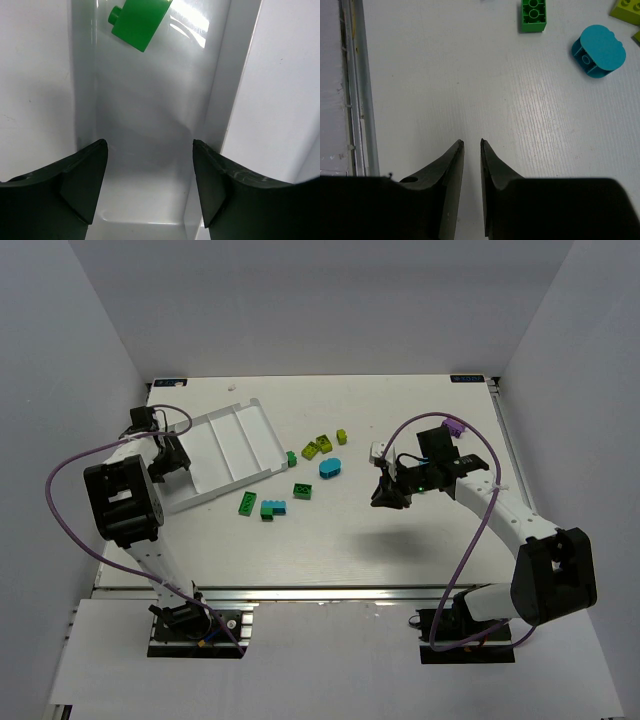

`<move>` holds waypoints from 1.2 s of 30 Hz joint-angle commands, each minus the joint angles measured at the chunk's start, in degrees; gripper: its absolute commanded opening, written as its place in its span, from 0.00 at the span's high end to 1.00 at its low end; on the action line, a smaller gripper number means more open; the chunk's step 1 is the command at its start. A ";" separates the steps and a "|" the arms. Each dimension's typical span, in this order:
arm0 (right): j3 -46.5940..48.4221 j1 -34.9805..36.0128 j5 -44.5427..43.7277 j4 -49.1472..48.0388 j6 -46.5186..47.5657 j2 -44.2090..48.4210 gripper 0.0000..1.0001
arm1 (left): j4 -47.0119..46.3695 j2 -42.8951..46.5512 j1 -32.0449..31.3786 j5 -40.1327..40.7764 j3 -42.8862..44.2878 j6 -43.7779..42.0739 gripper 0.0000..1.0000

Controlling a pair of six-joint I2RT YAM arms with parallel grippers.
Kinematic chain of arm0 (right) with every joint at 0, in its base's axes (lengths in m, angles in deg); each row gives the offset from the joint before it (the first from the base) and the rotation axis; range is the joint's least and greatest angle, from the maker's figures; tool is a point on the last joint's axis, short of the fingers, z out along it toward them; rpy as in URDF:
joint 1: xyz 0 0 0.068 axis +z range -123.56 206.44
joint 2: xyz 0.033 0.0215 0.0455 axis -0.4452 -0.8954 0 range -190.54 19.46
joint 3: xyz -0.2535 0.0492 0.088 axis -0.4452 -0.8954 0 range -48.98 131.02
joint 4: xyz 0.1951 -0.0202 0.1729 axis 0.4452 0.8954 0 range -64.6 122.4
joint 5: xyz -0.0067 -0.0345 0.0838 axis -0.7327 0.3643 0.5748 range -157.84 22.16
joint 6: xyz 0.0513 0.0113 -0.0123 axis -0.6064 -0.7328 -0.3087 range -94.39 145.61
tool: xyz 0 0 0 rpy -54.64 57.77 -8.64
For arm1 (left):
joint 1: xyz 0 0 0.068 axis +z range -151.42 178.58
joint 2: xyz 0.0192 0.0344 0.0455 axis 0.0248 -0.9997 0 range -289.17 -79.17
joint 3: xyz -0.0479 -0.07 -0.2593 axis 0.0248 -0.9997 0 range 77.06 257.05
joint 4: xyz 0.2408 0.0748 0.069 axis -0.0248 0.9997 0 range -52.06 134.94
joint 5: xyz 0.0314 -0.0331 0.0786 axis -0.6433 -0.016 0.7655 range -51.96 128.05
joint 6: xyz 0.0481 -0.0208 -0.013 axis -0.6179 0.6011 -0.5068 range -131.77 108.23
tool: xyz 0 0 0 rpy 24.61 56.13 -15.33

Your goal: Sort the legos into containers by color

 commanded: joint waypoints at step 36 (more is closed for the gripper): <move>5.20 -1.09 2.12 6.67 0.18 -1.85 0.43 | -1.50 26.81 -31.99 -10.84 -17.87 4.76 0.32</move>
